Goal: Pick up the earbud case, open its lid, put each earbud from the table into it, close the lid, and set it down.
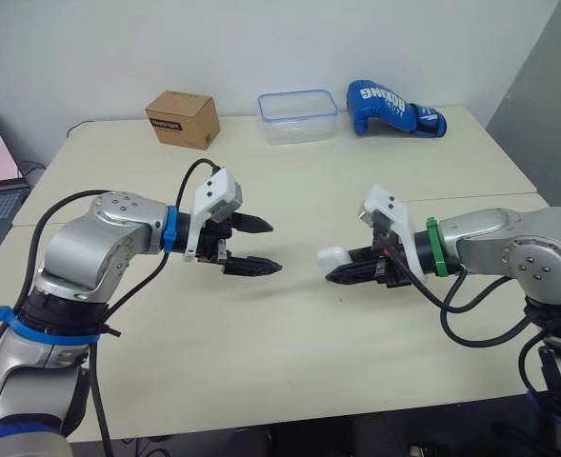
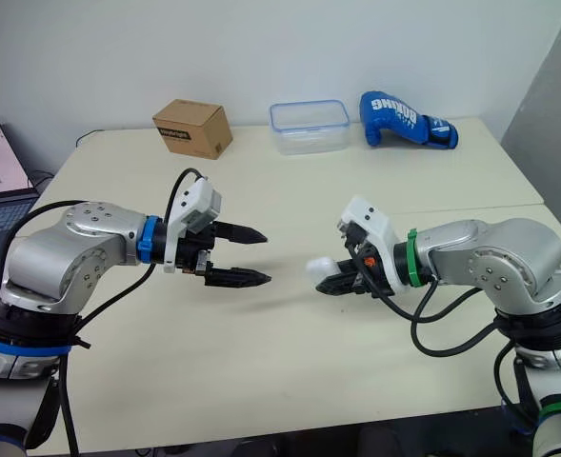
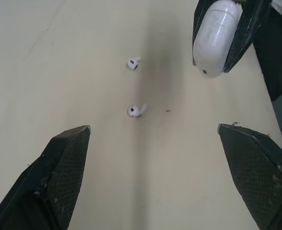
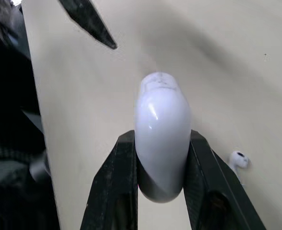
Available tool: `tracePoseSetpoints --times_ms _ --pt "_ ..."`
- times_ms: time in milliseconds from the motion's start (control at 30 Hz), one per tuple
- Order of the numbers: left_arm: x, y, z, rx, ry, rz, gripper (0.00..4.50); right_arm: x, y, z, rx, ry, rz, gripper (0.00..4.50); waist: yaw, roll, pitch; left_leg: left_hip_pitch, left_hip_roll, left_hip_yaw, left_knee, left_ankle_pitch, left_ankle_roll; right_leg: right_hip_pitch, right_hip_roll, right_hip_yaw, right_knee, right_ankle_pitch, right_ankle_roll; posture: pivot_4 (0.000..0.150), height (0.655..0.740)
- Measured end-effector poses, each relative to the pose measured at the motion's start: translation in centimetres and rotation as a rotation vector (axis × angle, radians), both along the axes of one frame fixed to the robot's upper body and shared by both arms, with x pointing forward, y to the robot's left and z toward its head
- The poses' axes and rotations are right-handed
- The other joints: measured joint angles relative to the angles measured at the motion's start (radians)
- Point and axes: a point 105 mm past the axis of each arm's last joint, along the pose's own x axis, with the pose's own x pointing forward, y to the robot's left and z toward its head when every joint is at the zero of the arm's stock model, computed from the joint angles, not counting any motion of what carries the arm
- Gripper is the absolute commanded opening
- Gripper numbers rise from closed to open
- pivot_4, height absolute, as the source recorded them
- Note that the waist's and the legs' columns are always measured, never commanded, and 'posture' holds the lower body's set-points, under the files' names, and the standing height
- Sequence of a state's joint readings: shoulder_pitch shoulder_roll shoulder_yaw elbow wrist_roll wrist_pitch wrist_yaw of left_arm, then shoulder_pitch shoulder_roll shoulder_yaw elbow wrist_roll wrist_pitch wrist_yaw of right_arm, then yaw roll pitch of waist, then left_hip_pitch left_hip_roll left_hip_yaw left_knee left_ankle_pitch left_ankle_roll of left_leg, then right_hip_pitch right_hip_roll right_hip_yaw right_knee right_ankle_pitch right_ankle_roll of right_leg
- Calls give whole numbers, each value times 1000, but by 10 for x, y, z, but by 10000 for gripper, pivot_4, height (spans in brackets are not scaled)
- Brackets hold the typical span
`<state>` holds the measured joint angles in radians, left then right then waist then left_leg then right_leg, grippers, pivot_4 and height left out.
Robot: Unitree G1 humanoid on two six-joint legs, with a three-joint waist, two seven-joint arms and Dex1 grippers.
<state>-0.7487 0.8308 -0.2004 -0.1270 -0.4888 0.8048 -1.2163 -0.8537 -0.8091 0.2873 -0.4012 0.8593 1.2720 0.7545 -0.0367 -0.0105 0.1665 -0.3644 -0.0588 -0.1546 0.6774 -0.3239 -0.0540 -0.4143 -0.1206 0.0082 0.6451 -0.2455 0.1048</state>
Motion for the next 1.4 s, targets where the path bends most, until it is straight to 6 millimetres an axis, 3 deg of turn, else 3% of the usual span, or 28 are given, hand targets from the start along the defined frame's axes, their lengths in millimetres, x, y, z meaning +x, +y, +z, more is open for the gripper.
tracePoseSetpoints --times_ms 233,333,467,933,1400 --pt "-2 -14 -9 55 -9 -89 44583 -1 14 -7 -109 -101 159 8058 2 -1 0 -1 0 0 0 0 0 -1 0 0 -1 0 0 1500 7307" --pt "-4 -19 -10 60 -31 -124 38636 -2 18 -13 -140 -113 193 8058 3 -1 1 -1 0 0 0 0 0 -1 0 0 0 0 0 1500 7307" --pt "-9 -27 -8 65 -69 -164 26972 -2 25 -23 -175 -106 220 8058 4 -1 1 -2 0 0 0 0 0 -1 0 0 0 0 0 1500 7307" --pt "-19 -34 -15 117 -45 -217 26972 18 32 -22 -244 -121 156 8058 3 -1 1 -2 0 0 0 0 0 -3 0 1 0 0 0 1500 7307" --pt "-15 -37 -16 137 -66 -215 26972 21 42 -13 -254 -141 166 8058 1 -1 1 -4 0 1 0 0 -1 -6 0 2 2 0 0 1500 7307"
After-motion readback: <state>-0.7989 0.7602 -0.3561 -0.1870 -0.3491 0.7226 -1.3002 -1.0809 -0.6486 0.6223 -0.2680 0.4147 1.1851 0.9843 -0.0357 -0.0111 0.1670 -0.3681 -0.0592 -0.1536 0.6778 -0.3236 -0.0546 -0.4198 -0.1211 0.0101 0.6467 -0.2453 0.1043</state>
